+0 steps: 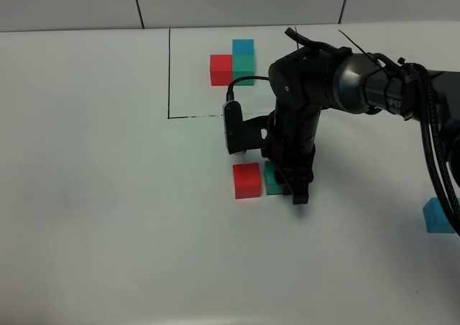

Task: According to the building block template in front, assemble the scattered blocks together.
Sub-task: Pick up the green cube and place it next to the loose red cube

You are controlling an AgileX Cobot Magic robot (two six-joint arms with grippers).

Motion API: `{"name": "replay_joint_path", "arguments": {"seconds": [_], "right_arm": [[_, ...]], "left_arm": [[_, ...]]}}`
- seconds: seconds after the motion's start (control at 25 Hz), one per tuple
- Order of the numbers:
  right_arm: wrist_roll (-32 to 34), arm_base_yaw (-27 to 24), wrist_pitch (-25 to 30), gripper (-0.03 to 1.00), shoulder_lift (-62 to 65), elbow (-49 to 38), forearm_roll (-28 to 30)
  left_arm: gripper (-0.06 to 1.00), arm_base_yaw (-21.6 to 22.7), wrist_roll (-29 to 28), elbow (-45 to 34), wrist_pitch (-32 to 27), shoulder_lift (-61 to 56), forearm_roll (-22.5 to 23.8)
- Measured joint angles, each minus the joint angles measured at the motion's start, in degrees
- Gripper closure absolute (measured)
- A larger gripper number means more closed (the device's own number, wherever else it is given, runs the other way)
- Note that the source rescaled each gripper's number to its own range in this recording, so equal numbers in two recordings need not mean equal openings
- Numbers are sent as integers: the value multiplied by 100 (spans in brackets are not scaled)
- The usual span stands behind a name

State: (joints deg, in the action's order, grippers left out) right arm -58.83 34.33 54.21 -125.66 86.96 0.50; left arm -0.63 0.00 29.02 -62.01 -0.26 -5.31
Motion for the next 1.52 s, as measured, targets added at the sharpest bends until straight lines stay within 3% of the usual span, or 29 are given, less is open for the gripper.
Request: {"name": "replay_joint_path", "arguments": {"seconds": [1.52], "right_arm": [[534,139,-188,96,-69,13,-138]], "left_arm": [[19,0,0,0,0,0,0]]}}
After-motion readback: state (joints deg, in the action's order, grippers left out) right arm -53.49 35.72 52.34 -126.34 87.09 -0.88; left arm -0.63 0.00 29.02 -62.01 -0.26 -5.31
